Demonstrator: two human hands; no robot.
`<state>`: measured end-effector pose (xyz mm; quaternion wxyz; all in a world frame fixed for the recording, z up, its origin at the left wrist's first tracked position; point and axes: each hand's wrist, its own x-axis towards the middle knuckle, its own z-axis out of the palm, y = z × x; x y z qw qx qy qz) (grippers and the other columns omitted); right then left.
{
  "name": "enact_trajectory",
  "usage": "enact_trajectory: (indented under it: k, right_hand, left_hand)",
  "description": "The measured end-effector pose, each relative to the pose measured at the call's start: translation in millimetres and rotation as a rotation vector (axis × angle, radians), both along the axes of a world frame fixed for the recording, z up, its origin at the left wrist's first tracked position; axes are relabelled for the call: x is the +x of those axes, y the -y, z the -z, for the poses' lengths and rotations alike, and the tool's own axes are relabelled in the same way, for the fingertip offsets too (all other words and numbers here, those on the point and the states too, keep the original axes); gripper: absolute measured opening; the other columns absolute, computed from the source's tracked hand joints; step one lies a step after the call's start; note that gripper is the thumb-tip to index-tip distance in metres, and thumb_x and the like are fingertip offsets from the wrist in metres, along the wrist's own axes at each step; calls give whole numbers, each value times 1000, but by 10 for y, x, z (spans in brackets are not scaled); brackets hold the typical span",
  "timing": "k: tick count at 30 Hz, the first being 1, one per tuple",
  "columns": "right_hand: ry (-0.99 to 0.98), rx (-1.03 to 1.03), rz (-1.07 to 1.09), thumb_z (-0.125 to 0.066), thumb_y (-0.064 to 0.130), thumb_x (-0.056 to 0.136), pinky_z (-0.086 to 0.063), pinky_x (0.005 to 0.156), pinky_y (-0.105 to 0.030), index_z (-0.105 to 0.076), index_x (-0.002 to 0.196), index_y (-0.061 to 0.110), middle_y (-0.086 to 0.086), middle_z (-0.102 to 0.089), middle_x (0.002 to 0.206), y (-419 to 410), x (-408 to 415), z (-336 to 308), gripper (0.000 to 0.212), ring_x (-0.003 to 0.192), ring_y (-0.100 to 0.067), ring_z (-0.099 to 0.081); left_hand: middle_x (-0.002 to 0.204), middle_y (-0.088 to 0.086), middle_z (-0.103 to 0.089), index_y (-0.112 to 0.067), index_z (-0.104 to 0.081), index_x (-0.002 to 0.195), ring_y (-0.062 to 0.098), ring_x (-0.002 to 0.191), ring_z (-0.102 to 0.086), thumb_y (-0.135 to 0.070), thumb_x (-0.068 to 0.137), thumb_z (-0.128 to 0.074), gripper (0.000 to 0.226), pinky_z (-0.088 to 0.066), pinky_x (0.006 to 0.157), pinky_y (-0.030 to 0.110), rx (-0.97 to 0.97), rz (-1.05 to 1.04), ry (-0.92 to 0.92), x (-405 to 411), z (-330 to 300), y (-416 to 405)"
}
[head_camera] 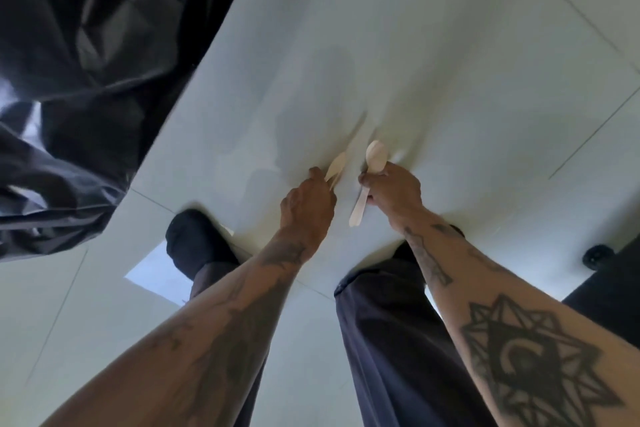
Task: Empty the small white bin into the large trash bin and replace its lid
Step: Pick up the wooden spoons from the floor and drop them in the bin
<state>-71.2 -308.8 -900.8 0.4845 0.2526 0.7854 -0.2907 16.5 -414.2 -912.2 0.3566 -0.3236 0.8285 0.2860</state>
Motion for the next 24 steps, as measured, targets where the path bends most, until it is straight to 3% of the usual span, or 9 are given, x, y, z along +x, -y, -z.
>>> enact_trajectory:
  k: [6, 9, 10, 12, 14, 16, 17, 20, 24]
  right_hand:
    - [25, -32, 22, -67, 20, 88, -53, 95, -49, -65, 116, 8, -17, -67, 117, -39, -26, -70, 30, 108, -34, -65]
    - [42, -114, 47, -64, 20, 89, -58, 90, -44, -67, 101, 15, -15, -69, 113, -41, -161, -482, 14, 102, -30, -67]
    - [32, -150, 33, -63, 21, 89, -57, 87, -43, -67, 92, 17, -14, -71, 108, -14, -240, -699, 7, 96, -28, -67]
    - [-1, -207, 13, -62, 24, 91, -56, 80, -40, -64, 81, 18, -13, -72, 94, 54, -439, -1193, 12, 84, -23, -65]
    - [-60, -220, 52, -64, 25, 92, -52, 65, -35, -58, 73, 16, -9, -66, 77, 186, -717, -1860, 22, 70, -22, -62]
    - [-73, -271, 90, -63, 25, 93, -51, 58, -31, -57, 74, 15, -5, -58, 72, 259, -892, -2320, 22, 63, -22, -59]
    - [-90, -297, 90, -62, 26, 94, -54, 57, -31, -60, 79, 16, -4, -57, 73, 327, -1020, -2601, 18, 62, -21, -60]
    - [-126, -371, 74, -55, 28, 96, -51, 50, -28, -64, 95, 17, -2, -58, 77, 639, -1388, -3601, 14, 57, -16, -60]
    - [-141, -504, -6, -51, 23, 97, -41, 51, -26, -60, 102, 14, -1, -58, 79, 1174, -1652, -4643, 14, 57, -15, -53]
  left_hand:
    - [73, 2, -48, -15, -33, 93, 28, 65, -44, -23, 96, -46, 15, -34, 63, 35, 114, -19, -77, -1, -141, 164]
    - [62, 0, -50, -10, -37, 97, 32, 57, -48, -23, 99, -44, 15, -35, 56, 34, 191, -35, -161, -64, -580, 286]
    - [65, 5, -55, -7, -41, 100, 35, 58, -53, -23, 99, -44, 17, -37, 54, 35, 202, -76, -175, -127, -797, 325]
    - [77, 16, -65, -4, -47, 109, 40, 66, -62, -24, 100, -45, 21, -47, 56, 41, 218, -164, -221, -288, -1310, 388]
    - [95, 20, -69, -4, -50, 117, 41, 80, -66, -24, 101, -46, 26, -51, 66, 42, 235, -227, -284, -486, -1952, 497]
    - [111, 18, -67, -5, -50, 127, 37, 96, -65, -24, 103, -44, 32, -50, 77, 40, 241, -258, -301, -631, -2421, 515]
    - [109, 16, -66, -6, -52, 126, 35, 97, -64, -25, 103, -44, 31, -48, 79, 38, 230, -298, -335, -734, -2692, 554]
    - [83, -1, -54, -9, -52, 103, 24, 76, -55, -30, 101, -47, 22, -44, 71, 35, 170, -462, -477, -1048, -3675, 743]
    - [79, -2, -48, -10, -50, 92, 16, 69, -43, -22, 101, -47, 15, -35, 67, 28, 169, -660, -636, -1317, -4644, 1099]
